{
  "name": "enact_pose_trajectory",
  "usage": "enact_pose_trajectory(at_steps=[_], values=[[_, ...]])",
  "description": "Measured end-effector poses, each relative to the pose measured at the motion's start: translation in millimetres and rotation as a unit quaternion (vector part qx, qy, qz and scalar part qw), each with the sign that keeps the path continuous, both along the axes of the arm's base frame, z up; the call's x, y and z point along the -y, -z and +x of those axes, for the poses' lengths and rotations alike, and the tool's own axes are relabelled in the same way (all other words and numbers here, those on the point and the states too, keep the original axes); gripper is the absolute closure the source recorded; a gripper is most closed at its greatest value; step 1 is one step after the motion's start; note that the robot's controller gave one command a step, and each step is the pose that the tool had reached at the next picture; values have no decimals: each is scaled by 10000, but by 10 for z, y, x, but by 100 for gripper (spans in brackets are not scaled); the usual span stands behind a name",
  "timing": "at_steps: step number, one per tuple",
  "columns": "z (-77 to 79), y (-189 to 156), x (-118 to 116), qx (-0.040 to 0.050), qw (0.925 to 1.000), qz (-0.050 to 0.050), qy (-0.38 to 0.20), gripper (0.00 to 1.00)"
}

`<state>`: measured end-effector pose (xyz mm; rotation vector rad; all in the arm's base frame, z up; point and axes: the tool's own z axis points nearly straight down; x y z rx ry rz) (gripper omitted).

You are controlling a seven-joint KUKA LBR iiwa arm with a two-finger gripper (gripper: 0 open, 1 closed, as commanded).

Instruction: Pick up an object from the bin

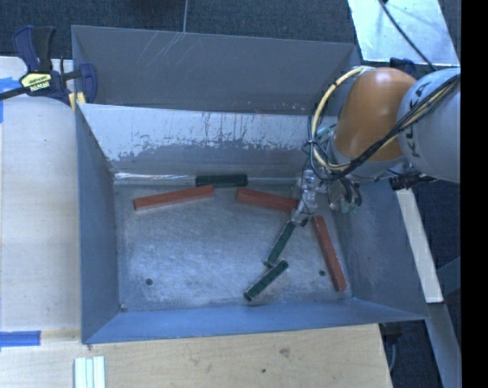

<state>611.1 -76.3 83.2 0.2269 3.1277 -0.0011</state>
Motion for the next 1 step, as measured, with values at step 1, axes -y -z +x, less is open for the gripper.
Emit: enact_pose_trajectory(at_steps=[1], values=[[57, -1467, 264, 39, 9999, -7, 112, 100]])
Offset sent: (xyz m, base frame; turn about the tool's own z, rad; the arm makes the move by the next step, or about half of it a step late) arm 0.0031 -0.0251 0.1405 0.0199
